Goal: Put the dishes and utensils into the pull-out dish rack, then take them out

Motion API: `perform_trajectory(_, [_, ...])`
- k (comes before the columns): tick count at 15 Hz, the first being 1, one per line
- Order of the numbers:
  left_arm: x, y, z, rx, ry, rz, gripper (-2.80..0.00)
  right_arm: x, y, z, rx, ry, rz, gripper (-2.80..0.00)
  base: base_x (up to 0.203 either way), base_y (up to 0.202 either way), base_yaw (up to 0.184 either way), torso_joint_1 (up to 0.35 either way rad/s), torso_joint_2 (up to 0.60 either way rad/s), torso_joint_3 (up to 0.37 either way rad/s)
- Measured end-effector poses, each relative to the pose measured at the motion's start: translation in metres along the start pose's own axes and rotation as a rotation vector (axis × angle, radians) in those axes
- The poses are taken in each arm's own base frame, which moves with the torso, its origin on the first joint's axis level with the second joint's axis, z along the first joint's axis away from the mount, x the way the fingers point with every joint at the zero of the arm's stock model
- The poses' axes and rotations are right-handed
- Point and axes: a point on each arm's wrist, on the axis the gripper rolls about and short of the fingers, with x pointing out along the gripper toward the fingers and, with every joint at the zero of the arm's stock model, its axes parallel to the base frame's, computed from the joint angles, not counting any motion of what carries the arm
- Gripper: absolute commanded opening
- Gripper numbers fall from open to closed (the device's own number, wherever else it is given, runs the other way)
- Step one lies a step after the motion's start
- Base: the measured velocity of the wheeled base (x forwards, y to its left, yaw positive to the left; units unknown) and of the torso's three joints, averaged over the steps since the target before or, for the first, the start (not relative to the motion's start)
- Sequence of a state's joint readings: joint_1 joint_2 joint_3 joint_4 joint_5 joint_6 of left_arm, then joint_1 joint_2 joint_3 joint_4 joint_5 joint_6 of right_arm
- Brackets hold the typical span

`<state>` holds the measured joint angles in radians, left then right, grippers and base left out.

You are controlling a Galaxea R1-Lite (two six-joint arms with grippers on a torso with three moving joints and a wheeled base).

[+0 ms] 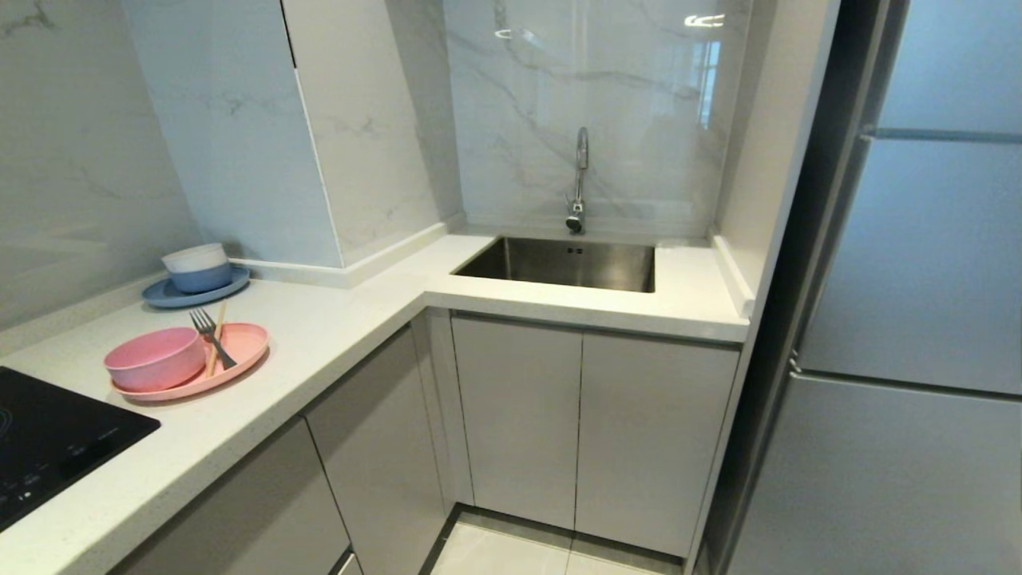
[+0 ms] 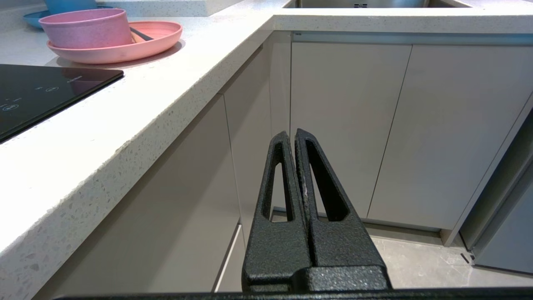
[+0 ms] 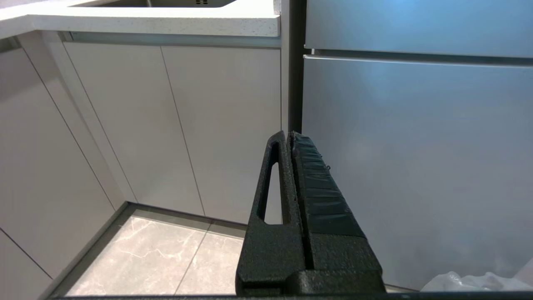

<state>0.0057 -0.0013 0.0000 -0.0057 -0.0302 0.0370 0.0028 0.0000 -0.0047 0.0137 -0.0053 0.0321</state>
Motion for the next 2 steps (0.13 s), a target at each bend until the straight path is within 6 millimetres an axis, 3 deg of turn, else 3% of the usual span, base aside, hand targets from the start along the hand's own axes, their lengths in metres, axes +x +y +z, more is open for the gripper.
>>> perform_trajectory(2, [0.0,0.0,0.0,-0.001,0.0,0.0,-2.8,0.0,0.0,0.0,0.001,0.0,-0.001,-2.8,0.0,0.0,0.0,0.0,0.0,0.0])
